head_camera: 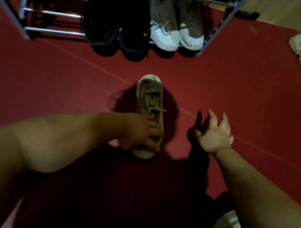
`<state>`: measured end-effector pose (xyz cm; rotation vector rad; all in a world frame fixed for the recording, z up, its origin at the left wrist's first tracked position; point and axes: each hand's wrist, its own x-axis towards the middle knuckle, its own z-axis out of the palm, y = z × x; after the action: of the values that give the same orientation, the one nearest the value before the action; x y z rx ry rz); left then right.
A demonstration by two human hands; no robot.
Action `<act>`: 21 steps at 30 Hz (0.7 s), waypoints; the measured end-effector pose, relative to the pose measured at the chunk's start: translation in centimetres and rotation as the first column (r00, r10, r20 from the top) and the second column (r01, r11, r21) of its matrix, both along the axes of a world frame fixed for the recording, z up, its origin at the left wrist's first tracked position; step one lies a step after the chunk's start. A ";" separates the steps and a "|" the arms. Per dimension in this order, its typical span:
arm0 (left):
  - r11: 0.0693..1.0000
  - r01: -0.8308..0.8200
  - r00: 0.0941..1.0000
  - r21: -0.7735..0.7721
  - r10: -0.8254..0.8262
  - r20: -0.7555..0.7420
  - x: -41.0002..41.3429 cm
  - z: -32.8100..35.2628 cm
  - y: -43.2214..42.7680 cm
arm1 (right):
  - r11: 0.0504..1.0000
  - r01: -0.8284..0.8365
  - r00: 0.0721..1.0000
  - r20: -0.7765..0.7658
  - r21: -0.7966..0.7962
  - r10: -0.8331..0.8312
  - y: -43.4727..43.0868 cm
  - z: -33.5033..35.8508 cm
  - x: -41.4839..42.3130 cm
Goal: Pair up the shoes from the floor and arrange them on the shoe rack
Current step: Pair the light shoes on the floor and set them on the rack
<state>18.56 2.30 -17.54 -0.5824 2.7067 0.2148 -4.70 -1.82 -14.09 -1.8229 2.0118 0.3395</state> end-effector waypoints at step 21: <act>0.491 -0.866 0.498 0.090 0.833 0.241 -12.4 11.1 -17.2 | 0.991 -0.055 0.966 0.244 -0.120 0.083 -21.1 8.3 -7.0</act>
<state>6.17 -14.91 -6.48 -1.7698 1.9363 0.6464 -11.74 -22.88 -5.77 -1.9013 1.8302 0.0142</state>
